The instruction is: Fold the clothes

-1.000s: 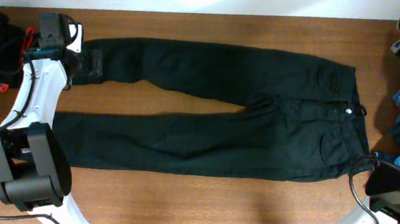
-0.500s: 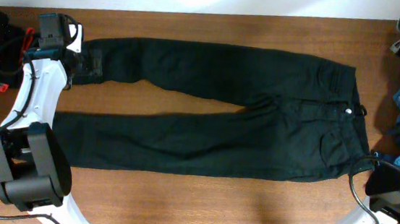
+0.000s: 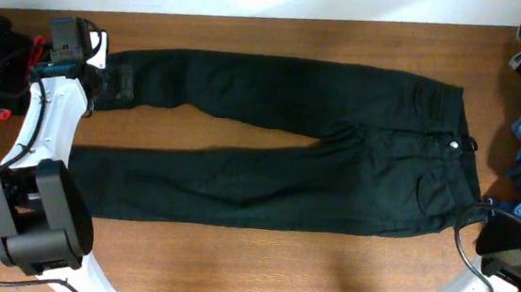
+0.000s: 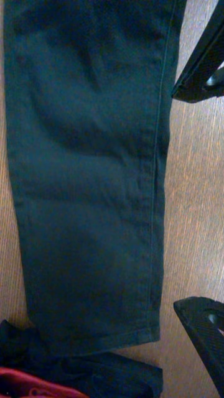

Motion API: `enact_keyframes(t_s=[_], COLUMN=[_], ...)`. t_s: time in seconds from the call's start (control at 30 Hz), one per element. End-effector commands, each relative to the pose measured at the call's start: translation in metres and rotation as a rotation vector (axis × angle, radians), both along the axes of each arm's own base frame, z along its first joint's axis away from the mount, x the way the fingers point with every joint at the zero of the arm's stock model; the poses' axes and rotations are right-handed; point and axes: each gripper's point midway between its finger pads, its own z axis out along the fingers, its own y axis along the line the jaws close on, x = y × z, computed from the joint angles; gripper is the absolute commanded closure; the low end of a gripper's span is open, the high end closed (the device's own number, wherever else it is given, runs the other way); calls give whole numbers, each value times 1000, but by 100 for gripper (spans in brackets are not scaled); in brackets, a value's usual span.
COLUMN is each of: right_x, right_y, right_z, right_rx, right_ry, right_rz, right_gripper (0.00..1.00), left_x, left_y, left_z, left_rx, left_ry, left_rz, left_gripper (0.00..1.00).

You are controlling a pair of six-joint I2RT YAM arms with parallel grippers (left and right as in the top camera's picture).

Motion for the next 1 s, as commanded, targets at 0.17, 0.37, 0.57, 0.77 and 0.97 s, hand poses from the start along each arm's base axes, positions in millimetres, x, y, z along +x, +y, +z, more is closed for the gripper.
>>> enact_keyframes(t_s=[0.17, 0.37, 0.57, 0.77, 0.97], right_x=[-2, -2, -2, -2, 10], right_y=[5, 4, 4, 4, -2], right_z=[6, 6, 6, 6, 14], right_rx=[-8, -8, -8, -8, -39], right_ry=[-14, -14, -14, -14, -70], right_rz=[18, 17, 17, 17, 18], right_gripper=[1, 2, 1, 1, 1], left_x=[3, 3, 3, 34, 37], left_y=[-1, -1, -1, 24, 24], left_z=[19, 19, 19, 51, 53], left_rx=[-7, -7, -7, 167, 163], left_ry=[-43, -43, -43, -201, -218], left_rz=[3, 3, 3, 3, -1], left_gripper=[1, 0, 1, 1, 1])
